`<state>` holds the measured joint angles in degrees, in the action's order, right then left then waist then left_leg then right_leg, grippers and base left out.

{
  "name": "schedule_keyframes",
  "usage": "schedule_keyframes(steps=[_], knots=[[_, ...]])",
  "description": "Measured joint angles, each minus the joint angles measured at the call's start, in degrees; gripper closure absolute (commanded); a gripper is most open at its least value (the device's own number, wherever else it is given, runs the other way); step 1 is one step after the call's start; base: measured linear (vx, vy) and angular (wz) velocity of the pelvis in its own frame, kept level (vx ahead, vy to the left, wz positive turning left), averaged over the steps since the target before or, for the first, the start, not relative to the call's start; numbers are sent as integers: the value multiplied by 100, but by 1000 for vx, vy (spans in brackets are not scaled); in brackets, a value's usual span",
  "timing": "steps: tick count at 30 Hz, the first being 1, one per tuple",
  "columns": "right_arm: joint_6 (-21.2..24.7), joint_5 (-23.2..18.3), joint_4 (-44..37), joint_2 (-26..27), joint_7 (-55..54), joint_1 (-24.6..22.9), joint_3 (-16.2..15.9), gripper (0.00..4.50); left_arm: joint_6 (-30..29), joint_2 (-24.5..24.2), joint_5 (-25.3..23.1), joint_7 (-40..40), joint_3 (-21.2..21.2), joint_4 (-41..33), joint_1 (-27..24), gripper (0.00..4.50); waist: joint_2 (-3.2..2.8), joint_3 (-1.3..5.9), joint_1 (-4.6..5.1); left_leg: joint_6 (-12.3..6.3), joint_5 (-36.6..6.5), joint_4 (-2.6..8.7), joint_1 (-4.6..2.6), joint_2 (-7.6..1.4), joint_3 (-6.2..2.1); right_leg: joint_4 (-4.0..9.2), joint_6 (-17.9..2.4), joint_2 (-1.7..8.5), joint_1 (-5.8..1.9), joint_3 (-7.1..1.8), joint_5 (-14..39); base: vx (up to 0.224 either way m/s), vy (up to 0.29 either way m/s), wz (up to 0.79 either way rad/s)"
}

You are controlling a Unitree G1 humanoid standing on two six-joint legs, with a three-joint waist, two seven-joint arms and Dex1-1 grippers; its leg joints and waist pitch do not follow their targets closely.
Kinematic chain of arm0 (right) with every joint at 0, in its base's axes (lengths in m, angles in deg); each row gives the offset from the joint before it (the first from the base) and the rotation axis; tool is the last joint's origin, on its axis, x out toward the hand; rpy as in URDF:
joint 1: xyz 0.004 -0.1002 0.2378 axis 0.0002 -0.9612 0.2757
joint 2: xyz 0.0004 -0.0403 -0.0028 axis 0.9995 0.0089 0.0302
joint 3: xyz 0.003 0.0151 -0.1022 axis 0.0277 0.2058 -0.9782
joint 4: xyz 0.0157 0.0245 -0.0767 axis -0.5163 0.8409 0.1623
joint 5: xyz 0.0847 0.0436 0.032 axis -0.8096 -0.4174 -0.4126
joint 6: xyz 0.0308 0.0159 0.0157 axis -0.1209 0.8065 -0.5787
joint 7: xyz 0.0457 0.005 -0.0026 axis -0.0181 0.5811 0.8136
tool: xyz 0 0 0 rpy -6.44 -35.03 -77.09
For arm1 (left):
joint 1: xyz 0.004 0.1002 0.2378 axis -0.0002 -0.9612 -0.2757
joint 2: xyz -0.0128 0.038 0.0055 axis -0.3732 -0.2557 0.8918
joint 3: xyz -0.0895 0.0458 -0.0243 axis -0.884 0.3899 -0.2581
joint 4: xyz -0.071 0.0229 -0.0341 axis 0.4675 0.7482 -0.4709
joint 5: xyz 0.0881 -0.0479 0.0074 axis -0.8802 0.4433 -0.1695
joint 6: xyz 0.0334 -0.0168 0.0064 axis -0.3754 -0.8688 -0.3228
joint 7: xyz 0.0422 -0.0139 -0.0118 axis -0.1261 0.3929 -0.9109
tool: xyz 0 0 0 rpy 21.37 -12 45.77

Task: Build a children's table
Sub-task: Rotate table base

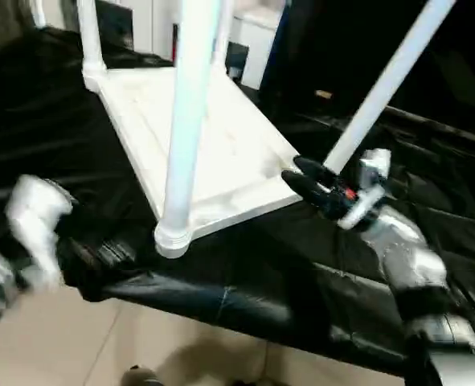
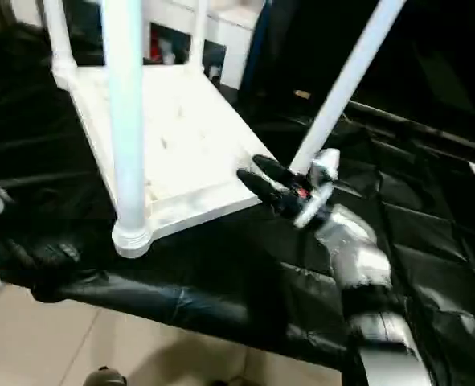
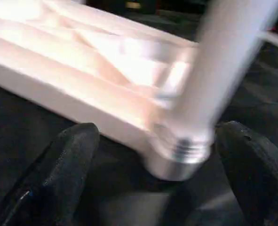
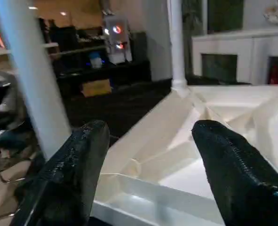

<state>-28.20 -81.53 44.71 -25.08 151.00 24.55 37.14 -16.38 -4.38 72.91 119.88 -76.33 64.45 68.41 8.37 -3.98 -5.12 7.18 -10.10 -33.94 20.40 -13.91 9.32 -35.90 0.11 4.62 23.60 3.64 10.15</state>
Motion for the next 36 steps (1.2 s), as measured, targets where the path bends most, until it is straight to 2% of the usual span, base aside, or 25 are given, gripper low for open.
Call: schedule_keyframes(steps=[2,3,7,11,12,14,23,36], knots=[[-38,0,-205,-17,-21,-62,13,127,93,10,1,23,16,138,175,9,-28,2,-1,0,0,0,-5,2,0,0,-2,0,-2,-3,-1,0,0,0],[-73,5,-318,-4,-35,-75,8,127,141,34,6,53,52,208,315,9,-60,-5,-4,0,0,3,-5,1,-4,-2,-7,-2,-1,0,-5,0,0,0],[-250,63,-720,17,-180,-125,11,127,164,341,269,71,277,227,824,9,-92,3,-27,3,2,3,-7,1,-19,-4,-21,-10,-10,0,-13,0,0,0],[-604,348,-934,21,-415,-237,-29,127,88,823,580,99,719,188,1274,9,-86,16,-37,4,2,3,-8,1,-19,-3,-21,-11,-15,0,-13,0,0,0],[-700,470,-967,51,-478,-236,-105,127,84,965,665,111,976,182,1428,9,-87,21,-35,5,3,2,-9,1,-19,-3,-21,-11,-15,-1,-13,0,0,0],[-805,573,-1070,83,-523,-258,-213,127,85,1067,704,111,1194,188,1555,9,-86,26,-6,5,3,3,-10,1,-20,-3,-21,-14,-15,-1,-13,0,0,0],[-1836,1396,-1088,158,-945,-380,-500,127,112,1523,722,106,1953,246,1825,9,-101,32,9,11,6,5,2,0,-17,-1,-28,-17,-5,-6,-6,0,0,0],[-2159,1678,-973,167,-1104,-370,-692,127,106,1881,878,36,2468,220,1873,9,-90,39,3,11,6,5,5,0,-13,0,-25,-17,-7,-9,15,0,0,0]])
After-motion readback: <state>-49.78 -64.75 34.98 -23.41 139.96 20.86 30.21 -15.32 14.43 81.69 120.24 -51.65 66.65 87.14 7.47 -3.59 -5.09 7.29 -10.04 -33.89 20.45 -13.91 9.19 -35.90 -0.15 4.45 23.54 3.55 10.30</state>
